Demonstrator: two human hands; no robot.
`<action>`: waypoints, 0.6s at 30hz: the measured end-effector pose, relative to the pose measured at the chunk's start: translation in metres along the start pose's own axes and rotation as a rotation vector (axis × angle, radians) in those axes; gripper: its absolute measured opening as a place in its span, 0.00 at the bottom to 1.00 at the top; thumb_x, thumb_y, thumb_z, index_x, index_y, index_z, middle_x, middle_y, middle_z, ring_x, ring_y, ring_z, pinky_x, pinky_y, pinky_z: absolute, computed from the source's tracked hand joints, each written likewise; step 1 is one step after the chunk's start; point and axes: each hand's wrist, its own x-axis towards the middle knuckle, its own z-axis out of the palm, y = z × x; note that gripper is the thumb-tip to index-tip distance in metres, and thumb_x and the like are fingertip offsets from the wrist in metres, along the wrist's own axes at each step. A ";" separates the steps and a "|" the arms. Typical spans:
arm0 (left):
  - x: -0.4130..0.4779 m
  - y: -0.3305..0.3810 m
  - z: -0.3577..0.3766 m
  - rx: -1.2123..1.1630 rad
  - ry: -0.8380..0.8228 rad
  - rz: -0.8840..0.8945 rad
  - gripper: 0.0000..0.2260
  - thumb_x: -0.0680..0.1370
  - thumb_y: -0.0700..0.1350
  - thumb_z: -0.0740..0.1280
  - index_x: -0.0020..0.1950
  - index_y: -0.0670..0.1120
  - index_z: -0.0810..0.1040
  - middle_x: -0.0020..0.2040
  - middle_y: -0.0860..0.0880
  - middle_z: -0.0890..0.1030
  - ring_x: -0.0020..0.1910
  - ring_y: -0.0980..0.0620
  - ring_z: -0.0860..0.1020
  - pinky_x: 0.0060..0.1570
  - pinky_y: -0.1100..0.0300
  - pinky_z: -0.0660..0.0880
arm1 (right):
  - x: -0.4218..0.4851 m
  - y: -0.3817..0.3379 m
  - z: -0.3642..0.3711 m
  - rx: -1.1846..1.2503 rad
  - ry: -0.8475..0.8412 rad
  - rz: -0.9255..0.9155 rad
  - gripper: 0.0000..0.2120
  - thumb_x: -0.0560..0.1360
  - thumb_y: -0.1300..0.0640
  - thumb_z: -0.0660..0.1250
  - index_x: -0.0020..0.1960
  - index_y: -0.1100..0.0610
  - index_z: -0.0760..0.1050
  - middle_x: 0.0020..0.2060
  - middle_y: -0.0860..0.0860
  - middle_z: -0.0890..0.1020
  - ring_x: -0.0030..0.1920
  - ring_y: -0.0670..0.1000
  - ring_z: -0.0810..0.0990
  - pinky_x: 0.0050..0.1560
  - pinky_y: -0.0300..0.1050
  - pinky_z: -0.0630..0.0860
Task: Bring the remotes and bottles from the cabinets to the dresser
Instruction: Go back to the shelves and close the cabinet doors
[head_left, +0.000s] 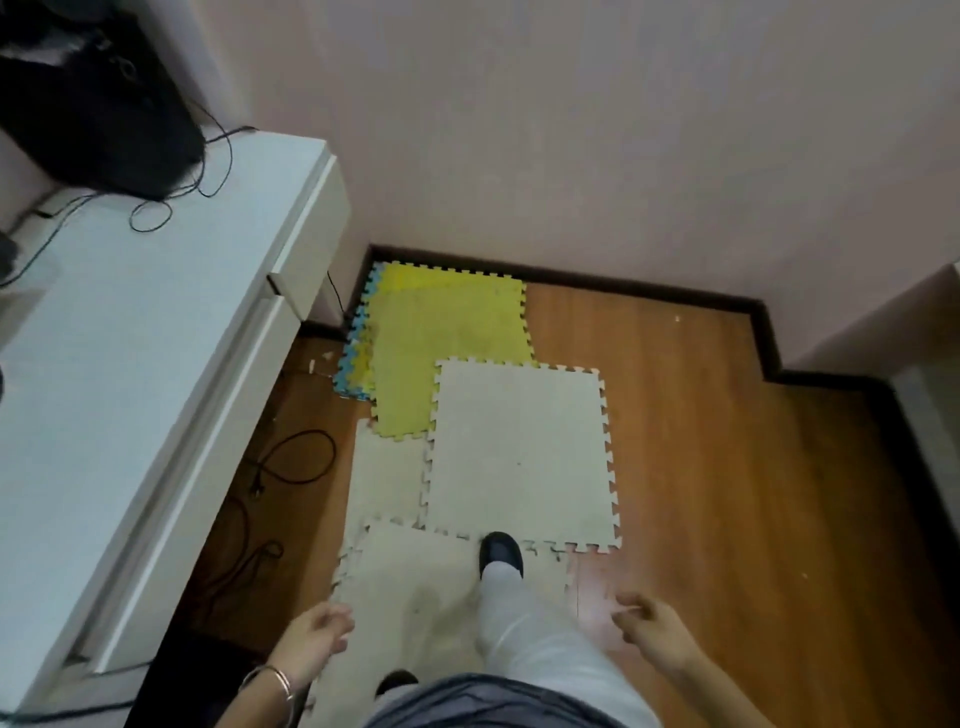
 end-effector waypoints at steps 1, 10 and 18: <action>0.010 0.014 0.008 0.005 -0.002 -0.012 0.06 0.76 0.30 0.60 0.51 0.33 0.74 0.33 0.45 0.71 0.29 0.52 0.67 0.19 0.74 0.67 | 0.010 -0.005 -0.009 0.012 -0.006 0.023 0.17 0.76 0.62 0.63 0.64 0.63 0.71 0.52 0.57 0.78 0.50 0.55 0.78 0.43 0.41 0.75; 0.042 0.124 0.048 0.013 0.016 0.017 0.04 0.77 0.37 0.63 0.49 0.38 0.76 0.46 0.42 0.75 0.38 0.52 0.73 0.49 0.54 0.75 | 0.080 -0.089 -0.077 0.014 -0.091 0.073 0.16 0.76 0.59 0.62 0.63 0.60 0.71 0.49 0.55 0.79 0.46 0.53 0.77 0.42 0.41 0.71; 0.097 0.169 0.033 0.029 0.121 -0.083 0.14 0.78 0.38 0.61 0.62 0.34 0.73 0.48 0.43 0.74 0.36 0.54 0.72 0.33 0.65 0.66 | 0.139 -0.205 -0.125 0.081 -0.072 -0.054 0.11 0.76 0.62 0.62 0.58 0.59 0.71 0.50 0.57 0.76 0.45 0.53 0.76 0.43 0.43 0.69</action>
